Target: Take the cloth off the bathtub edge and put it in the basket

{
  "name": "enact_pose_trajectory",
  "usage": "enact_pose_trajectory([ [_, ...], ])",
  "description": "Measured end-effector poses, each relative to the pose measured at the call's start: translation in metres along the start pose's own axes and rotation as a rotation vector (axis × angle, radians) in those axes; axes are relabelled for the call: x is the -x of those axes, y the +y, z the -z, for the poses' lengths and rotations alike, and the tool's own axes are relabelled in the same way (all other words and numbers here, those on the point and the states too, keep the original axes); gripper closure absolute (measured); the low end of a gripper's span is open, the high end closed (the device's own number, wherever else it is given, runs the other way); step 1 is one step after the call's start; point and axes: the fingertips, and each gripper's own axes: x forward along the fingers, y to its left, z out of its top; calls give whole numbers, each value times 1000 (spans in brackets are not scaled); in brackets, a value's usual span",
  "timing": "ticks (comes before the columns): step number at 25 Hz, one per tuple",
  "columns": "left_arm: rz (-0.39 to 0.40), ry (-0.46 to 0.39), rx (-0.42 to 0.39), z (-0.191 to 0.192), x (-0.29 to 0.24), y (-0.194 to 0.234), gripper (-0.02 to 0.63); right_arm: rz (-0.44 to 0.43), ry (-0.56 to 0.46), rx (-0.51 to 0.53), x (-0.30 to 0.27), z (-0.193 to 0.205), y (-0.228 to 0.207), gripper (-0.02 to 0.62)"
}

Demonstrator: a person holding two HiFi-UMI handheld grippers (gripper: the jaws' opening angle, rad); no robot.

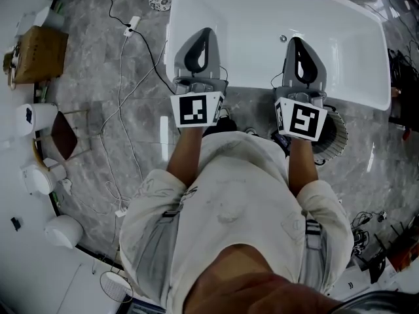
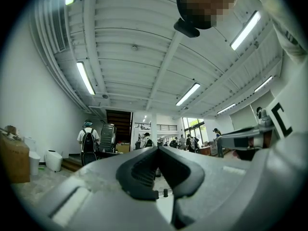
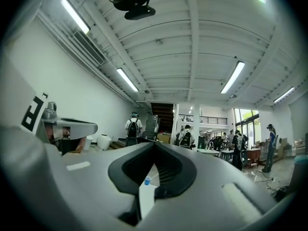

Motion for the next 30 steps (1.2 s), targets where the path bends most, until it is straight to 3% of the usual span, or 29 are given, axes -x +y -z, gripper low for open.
enact_pose_trajectory([
  [30,14,20,-9,6,-19,4,606,39,15,-8,-21,8,-13,594],
])
